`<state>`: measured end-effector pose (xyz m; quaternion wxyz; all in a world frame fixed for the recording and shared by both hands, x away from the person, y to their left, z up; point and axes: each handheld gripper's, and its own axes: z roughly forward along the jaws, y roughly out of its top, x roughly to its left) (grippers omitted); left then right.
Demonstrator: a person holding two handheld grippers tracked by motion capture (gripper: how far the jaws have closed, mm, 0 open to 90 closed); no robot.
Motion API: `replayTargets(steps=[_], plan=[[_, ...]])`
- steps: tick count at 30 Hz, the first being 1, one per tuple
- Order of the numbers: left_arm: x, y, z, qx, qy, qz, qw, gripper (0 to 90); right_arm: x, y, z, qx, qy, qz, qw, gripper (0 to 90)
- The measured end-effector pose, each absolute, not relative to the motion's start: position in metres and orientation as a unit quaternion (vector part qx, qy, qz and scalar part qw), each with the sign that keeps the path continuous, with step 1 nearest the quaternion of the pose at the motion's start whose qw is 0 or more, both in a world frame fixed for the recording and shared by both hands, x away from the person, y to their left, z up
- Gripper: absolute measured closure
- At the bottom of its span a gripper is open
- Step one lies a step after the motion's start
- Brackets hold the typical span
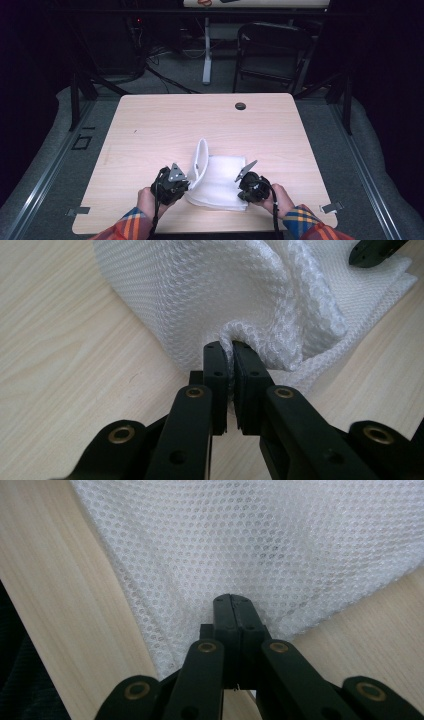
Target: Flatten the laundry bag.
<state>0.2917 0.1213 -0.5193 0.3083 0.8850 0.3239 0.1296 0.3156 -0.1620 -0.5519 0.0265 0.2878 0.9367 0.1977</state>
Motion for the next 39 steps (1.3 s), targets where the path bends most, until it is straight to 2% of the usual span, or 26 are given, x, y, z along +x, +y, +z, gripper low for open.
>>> replayTargets(steps=[15, 31, 37, 38, 39], plan=[[0.296, 0.124, -0.526, 0.887, 0.339, 0.111, 0.293, 85.2, 0.317, -0.165, -0.551, 0.286, 0.939, 0.186, 0.045, 90.0], [0.298, 0.124, -0.532, 0.888, 0.349, 0.088, 0.287, 84.6, 0.324, -0.175, -0.55, 0.295, 0.938, 0.179, 0.042, 90.0], [0.298, 0.129, -0.53, 0.89, 0.349, 0.079, 0.283, 76.1, 0.328, -0.18, -0.55, 0.294, 0.938, 0.181, 0.037, 90.0], [0.298, 0.133, -0.53, 0.888, 0.354, 0.075, 0.283, 69.2, 0.33, -0.183, -0.55, 0.295, 0.938, 0.178, 0.037, 90.0], [0.298, 0.133, -0.53, 0.888, 0.354, 0.075, 0.283, 67.1, 0.33, -0.183, -0.55, 0.295, 0.938, 0.178, 0.037, 90.0]])
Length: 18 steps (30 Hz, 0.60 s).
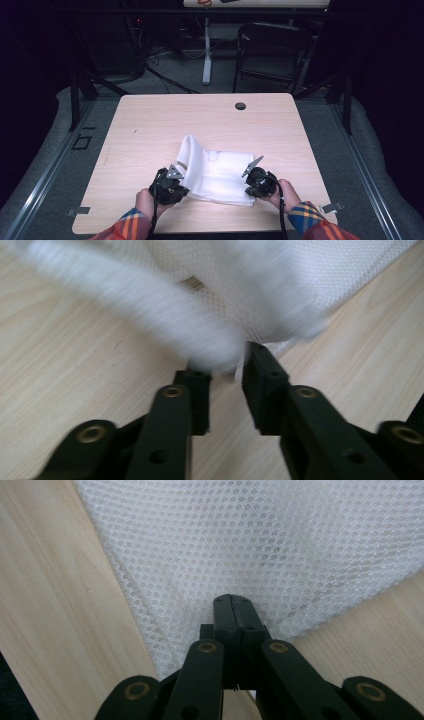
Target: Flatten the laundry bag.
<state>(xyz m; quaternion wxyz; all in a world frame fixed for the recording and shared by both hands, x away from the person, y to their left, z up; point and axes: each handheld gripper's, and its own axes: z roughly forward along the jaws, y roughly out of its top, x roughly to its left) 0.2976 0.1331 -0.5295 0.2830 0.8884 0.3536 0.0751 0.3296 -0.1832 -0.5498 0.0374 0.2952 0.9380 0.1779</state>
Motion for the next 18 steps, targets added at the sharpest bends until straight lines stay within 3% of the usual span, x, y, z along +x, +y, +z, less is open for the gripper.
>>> replayTargets(steps=[1, 4, 9, 18], plan=[[0.298, 0.136, -0.528, 0.888, 0.358, 0.074, 0.279, 67.1, 0.33, -0.184, -0.55, 0.299, 0.936, 0.181, 0.033, 90.0], [0.298, 0.143, -0.527, 0.884, 0.37, 0.076, 0.276, 49.5, 0.333, -0.188, -0.55, 0.304, 0.935, 0.18, 0.03, 90.0], [0.294, 0.153, -0.522, 0.875, 0.388, 0.088, 0.276, 37.6, 0.335, -0.19, -0.55, 0.308, 0.933, 0.183, 0.029, 90.0], [0.288, 0.161, -0.516, 0.867, 0.39, 0.112, 0.289, 25.2, 0.337, -0.192, -0.549, 0.313, 0.932, 0.179, 0.029, 90.0]])
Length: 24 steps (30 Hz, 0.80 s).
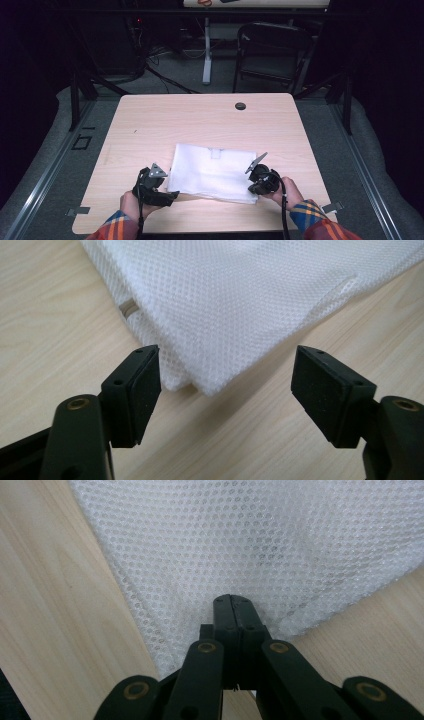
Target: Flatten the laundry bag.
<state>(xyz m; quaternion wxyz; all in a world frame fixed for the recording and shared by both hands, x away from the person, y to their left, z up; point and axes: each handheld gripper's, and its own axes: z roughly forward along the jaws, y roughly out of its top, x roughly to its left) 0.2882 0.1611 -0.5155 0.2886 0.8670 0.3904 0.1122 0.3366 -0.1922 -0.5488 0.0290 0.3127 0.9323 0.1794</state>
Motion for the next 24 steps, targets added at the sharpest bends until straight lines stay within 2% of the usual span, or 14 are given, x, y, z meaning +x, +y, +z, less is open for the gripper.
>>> replayTargets(steps=[1, 4, 5, 6, 8, 9, 10, 16, 20, 24], plan=[[0.288, 0.159, -0.515, 0.868, 0.386, 0.112, 0.291, 25.2, 0.337, -0.193, -0.548, 0.314, 0.932, 0.18, 0.028, 89.9], [0.29, 0.15, -0.514, 0.873, 0.37, 0.119, 0.294, 20.5, 0.336, -0.193, -0.544, 0.317, 0.93, 0.186, 0.025, 76.1], [0.293, 0.144, -0.515, 0.877, 0.358, 0.117, 0.299, 19.0, 0.335, -0.193, -0.541, 0.32, 0.927, 0.197, 0.023, 64.0], [0.293, 0.144, -0.515, 0.877, 0.358, 0.117, 0.299, 18.4, 0.335, -0.193, -0.541, 0.32, 0.927, 0.197, 0.023, 64.0], [0.296, 0.138, -0.516, 0.881, 0.35, 0.111, 0.298, 17.7, 0.335, -0.193, -0.538, 0.324, 0.925, 0.199, 0.023, 49.9], [0.298, 0.134, -0.517, 0.883, 0.346, 0.11, 0.299, 16.8, 0.334, -0.195, -0.535, 0.329, 0.922, 0.202, 0.026, 35.5], [0.299, 0.131, -0.518, 0.884, 0.343, 0.111, 0.298, 16.8, 0.334, -0.195, -0.535, 0.329, 0.922, 0.202, 0.026, 35.5], [0.302, 0.106, -0.52, 0.898, 0.305, 0.101, 0.3, 15.6, 0.33, -0.198, -0.528, 0.343, 0.914, 0.213, 0.034, 16.8], [0.308, 0.088, -0.527, 0.912, 0.28, 0.088, 0.288, 16.9, 0.33, -0.199, -0.526, 0.339, 0.916, 0.211, 0.032, 16.2], [0.312, 0.071, -0.535, 0.925, 0.252, 0.074, 0.275, 27.3, 0.328, -0.2, -0.525, 0.339, 0.914, 0.218, 0.034, 17.5]])
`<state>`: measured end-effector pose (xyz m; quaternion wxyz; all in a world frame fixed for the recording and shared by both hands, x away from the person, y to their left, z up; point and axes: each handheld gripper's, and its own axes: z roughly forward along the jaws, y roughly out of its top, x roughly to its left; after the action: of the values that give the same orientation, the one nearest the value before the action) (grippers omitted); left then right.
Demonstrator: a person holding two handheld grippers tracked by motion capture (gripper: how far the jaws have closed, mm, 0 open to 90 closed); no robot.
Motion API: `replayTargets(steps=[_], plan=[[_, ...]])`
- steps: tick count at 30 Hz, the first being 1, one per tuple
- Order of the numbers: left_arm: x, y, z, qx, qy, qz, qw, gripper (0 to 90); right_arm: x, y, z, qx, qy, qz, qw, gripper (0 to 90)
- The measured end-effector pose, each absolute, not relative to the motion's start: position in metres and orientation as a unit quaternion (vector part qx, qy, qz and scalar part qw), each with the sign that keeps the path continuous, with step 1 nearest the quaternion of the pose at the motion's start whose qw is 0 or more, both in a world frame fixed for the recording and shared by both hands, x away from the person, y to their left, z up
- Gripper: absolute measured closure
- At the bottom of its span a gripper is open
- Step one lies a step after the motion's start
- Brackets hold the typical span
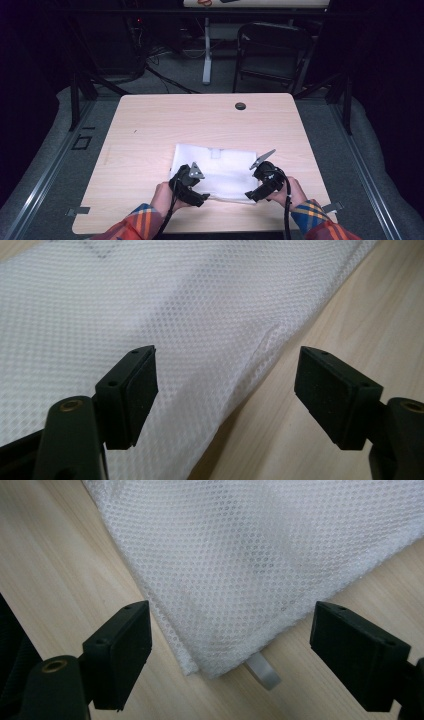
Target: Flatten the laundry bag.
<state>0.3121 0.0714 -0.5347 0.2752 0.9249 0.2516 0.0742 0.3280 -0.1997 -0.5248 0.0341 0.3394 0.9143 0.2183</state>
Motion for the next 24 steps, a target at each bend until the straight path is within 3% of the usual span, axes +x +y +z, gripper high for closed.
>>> replayTargets(steps=[7, 9, 24], plan=[[0.318, 0.057, -0.546, 0.941, 0.223, 0.058, 0.248, 46.5, 0.327, -0.2, -0.524, 0.34, 0.914, 0.22, 0.031, 19.6], [0.319, 0.055, -0.549, 0.944, 0.22, 0.052, 0.241, 56.2, 0.326, -0.199, -0.525, 0.339, 0.913, 0.223, 0.032, 20.9], [0.316, 0.047, -0.556, 0.944, 0.225, 0.044, 0.236, 82.5, 0.322, -0.197, -0.522, 0.336, 0.913, 0.227, 0.033, 29.5]])
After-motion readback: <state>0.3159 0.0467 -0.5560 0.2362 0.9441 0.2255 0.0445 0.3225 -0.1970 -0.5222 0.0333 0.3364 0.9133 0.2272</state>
